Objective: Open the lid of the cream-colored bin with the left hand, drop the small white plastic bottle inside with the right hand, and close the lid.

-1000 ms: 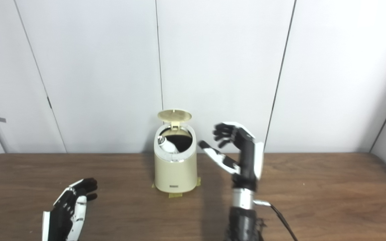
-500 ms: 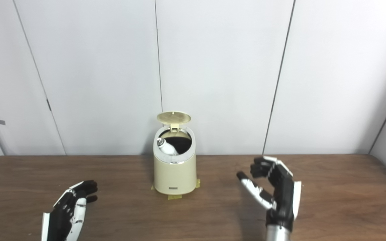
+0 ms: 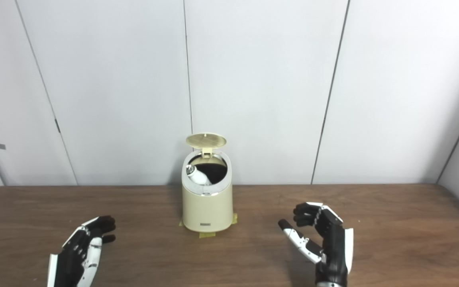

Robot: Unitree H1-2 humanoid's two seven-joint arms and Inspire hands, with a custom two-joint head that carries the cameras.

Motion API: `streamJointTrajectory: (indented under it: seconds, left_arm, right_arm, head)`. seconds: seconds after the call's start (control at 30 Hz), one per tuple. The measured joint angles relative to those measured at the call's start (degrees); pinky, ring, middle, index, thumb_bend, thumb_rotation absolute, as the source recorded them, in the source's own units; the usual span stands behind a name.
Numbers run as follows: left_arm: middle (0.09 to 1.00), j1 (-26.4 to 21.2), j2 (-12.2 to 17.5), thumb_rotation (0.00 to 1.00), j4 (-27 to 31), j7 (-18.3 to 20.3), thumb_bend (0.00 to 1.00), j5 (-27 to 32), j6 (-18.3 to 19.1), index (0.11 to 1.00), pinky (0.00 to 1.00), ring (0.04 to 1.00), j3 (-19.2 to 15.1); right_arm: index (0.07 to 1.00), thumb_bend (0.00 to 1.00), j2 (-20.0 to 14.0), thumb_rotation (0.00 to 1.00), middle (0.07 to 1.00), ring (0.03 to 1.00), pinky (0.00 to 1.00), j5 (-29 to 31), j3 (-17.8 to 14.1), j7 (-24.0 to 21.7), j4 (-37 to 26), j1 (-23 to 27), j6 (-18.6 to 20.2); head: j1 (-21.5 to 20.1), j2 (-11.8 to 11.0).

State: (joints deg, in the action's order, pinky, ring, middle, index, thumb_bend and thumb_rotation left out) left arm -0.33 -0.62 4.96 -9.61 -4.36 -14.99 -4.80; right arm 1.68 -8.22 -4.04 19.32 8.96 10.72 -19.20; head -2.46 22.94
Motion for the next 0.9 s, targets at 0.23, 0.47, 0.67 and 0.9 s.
streamJointTrajectory:
  seconds: [0.23,0.47,0.67,0.9]
  left_arm:
    - [0.707,0.4,0.8,0.55,0.4,0.9,0.23,0.4,0.2,0.683,0.65,0.715,-0.5]
    - [0.698,0.4,1.0,0.57,3.8,1.5,0.23,1.3,2.0,0.678,0.65,0.705,-0.5]
    - [0.788,-6.6,9.5,0.75,10.3,8.9,0.41,-1.4,11.3,0.778,0.77,0.802,2.0]
    - [0.872,-20.9,19.5,0.94,17.6,16.3,0.52,-6.7,27.3,0.869,0.87,0.903,2.7]
  right_arm:
    - [0.489,0.48,-0.2,0.15,0.535,0.5,0.44,-0.3,0.3,-0.8,0.1,0.0,-0.4]
    - [0.488,0.48,-0.1,0.15,0.533,0.501,0.44,-1.1,0.1,-0.8,0.6,0.1,-1.0]
    - [0.489,0.48,0.2,0.15,0.533,0.498,0.45,-1.2,-0.5,-0.5,1.2,0.4,-0.9]
    - [0.489,0.48,0.8,0.14,0.529,0.49,0.44,-1.7,-0.8,0.2,1.4,0.8,0.2]
  head:
    - [-0.6,0.7]
    - [0.4,0.9]
    - [1.5,1.4]
    - [1.1,1.9]
